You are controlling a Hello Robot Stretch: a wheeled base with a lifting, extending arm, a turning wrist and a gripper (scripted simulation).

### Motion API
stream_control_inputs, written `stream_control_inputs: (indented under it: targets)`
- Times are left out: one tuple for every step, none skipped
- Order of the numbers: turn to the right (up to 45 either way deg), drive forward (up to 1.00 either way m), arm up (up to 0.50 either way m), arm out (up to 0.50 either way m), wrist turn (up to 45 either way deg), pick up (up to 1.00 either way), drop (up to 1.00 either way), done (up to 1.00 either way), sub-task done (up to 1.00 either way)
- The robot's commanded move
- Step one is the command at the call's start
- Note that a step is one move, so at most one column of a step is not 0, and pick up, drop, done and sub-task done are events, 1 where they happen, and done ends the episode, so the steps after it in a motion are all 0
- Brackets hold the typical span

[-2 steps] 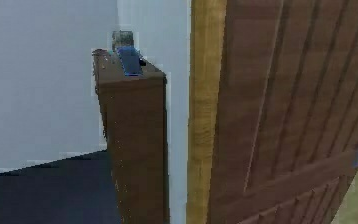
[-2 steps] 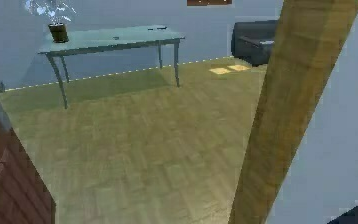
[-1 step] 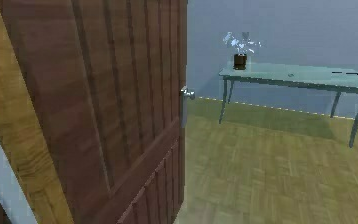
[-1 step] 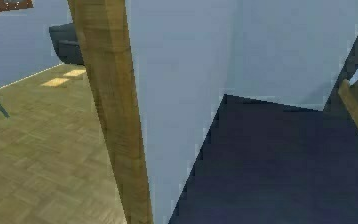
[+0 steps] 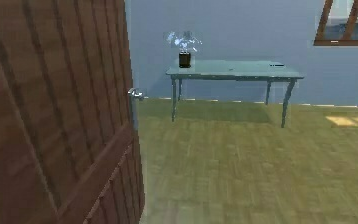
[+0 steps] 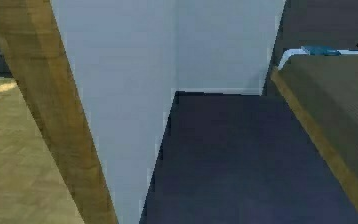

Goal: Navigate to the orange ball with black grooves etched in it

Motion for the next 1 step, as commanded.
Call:
stream_control_inputs:
  targets:
    - [0.0, 0.45, 0.00, 0.00, 0.0, 0.00, 0.00, 0.00, 0.00]
